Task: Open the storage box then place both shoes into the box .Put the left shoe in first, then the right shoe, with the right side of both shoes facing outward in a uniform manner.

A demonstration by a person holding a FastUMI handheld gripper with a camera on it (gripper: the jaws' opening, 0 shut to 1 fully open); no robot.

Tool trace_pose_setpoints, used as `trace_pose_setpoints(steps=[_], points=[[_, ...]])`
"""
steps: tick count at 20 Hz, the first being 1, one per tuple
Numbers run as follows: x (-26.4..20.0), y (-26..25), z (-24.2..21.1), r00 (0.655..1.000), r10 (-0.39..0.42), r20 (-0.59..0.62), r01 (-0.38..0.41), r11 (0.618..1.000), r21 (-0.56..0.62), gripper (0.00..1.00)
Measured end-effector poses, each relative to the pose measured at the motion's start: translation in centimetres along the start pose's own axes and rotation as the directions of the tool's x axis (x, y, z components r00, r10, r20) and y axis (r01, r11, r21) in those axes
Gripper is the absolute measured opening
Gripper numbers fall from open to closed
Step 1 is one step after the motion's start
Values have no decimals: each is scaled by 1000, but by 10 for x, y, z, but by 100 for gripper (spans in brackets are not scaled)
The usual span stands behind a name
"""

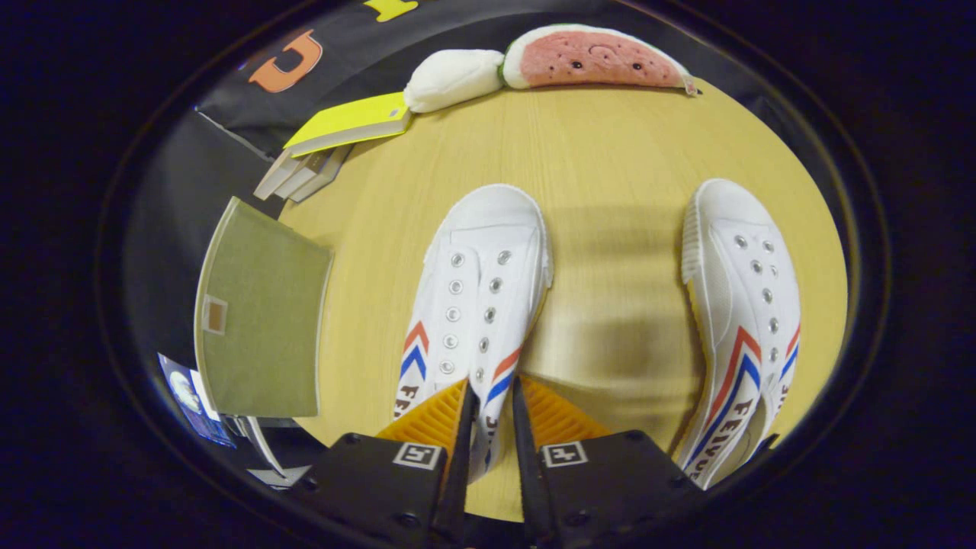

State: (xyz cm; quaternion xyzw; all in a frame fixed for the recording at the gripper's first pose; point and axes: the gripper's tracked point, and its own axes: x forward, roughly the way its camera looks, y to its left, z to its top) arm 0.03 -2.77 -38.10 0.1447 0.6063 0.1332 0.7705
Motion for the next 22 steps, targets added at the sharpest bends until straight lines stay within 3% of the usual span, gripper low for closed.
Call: trace_pose_setpoints(steps=[1, 6, 15, 22], points=[[-3, -1, 0, 1000, 0, -3, 0, 1000, 13, 24], [-6, 0, 2, 999, 42, -8, -41, 997, 70, 8], [-34, 29, 3, 987, 151, 53, -157, 978, 140, 6], [-120, 125, 31, 957, 223, 185, -246, 963, 113, 6]])
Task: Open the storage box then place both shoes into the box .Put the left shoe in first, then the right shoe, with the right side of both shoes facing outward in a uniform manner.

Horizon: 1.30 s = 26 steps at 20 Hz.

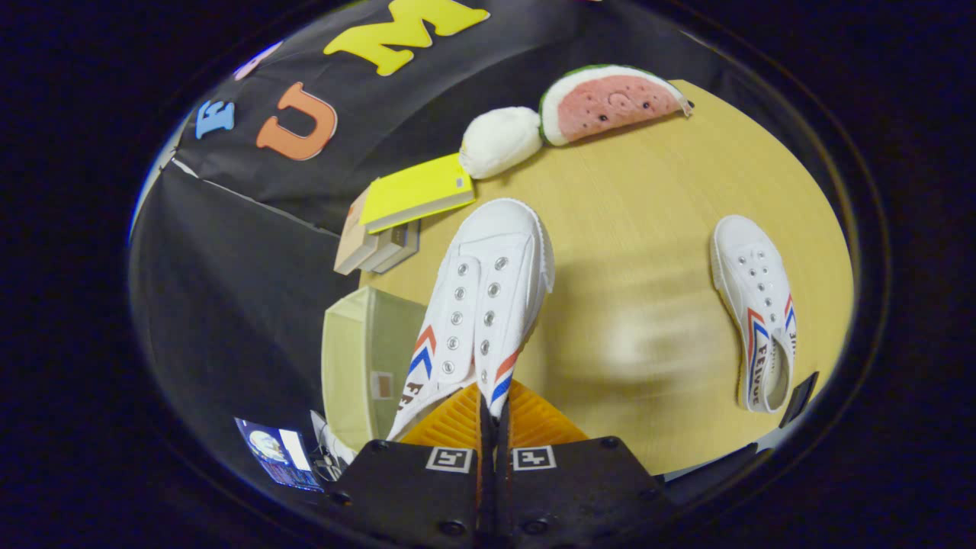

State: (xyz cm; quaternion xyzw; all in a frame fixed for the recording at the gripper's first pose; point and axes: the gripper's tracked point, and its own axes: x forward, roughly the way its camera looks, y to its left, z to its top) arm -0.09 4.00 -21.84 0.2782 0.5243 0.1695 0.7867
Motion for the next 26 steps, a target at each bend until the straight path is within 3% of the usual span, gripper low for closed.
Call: trace_pose_setpoints(steps=[3, 8, 13, 18, 21, 26], points=[[-13, 55, 0, 1000, 14, 26, -12, 998, -55, 5], [0, 155, -29, 995, 96, -40, -100, 989, -107, 5], [58, 214, -73, 991, 52, -123, -69, 988, -138, 5], [117, 225, -105, 981, -57, -186, 27, 987, -160, 6], [147, 208, -119, 964, -148, -220, 114, 981, -158, 6], [177, 199, -141, 940, -174, -294, 152, 984, -97, 6]])
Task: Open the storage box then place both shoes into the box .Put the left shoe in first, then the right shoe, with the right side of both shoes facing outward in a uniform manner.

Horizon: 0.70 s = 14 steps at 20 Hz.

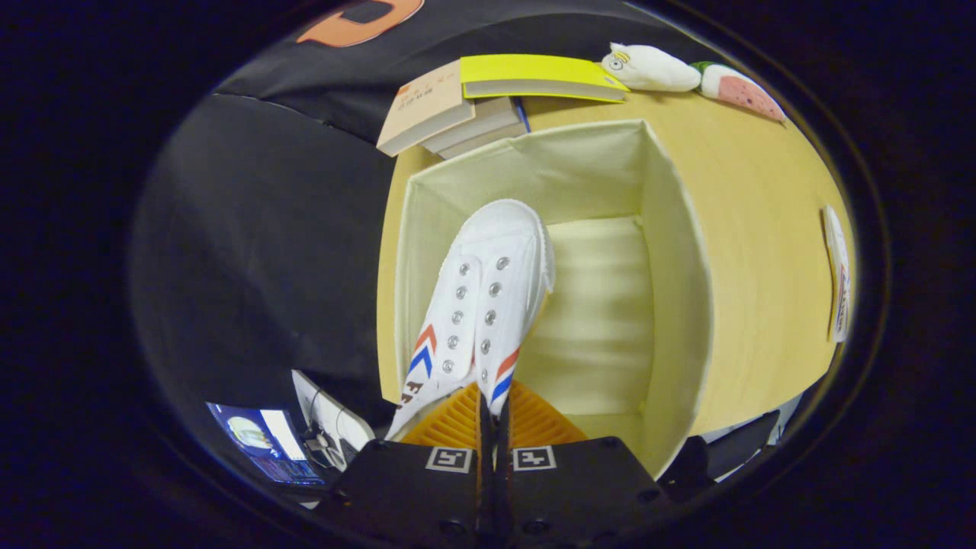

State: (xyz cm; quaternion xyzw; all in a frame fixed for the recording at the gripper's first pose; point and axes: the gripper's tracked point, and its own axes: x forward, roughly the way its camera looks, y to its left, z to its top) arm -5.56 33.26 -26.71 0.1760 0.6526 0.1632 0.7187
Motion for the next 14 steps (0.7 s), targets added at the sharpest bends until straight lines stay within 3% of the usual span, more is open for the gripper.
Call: trace_pose_setpoints(steps=[2, 4, 9, 12, 14], points=[[7, 2, 2, 1000, -3, -3, 3, 1000, 4, 6], [11, 11, 2, 1000, 28, -4, -28, 1000, 1, 19], [-9, 24, -1, 996, 81, 28, -80, 996, -36, 77], [-36, 22, -1, 991, 88, 98, -79, 993, -93, 90], [-58, 15, -1, 984, 88, 155, -68, 989, -132, 92]])
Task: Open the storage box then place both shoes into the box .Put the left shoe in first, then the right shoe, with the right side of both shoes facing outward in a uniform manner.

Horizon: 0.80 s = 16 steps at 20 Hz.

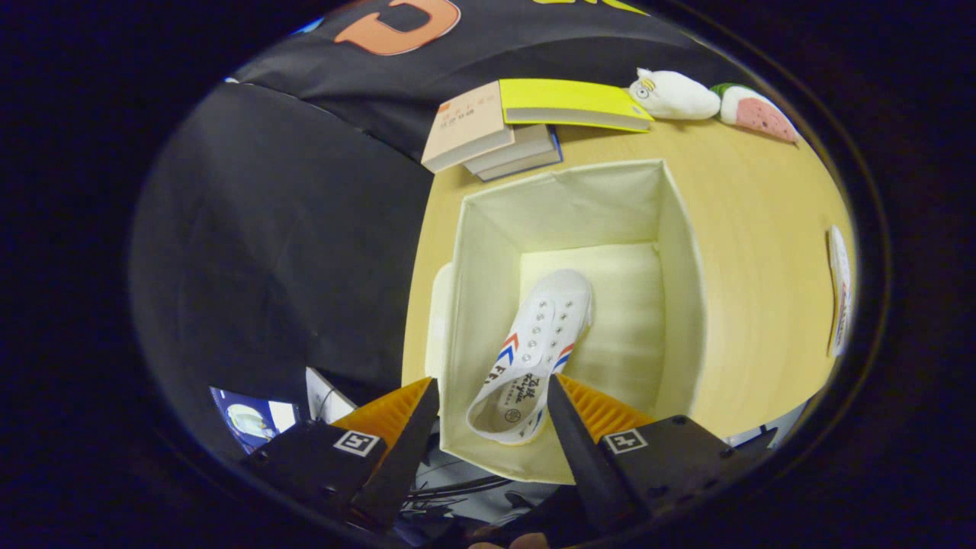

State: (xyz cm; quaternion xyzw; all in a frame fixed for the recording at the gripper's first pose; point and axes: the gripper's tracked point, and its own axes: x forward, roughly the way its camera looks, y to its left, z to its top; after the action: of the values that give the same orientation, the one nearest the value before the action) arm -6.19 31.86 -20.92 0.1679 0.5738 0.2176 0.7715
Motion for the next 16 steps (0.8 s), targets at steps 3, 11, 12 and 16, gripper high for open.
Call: trace_pose_setpoints(steps=[3, 11, 12, 16], points=[[-38, -18, 5, 996, -32, 81, 37, 997, -67, 92], [-141, -119, 34, 932, -190, 309, 243, 960, -143, 92], [-150, -133, 37, 924, -203, 323, 258, 956, -138, 92], [-182, -208, 46, 908, -251, 335, 290, 954, -72, 92]])
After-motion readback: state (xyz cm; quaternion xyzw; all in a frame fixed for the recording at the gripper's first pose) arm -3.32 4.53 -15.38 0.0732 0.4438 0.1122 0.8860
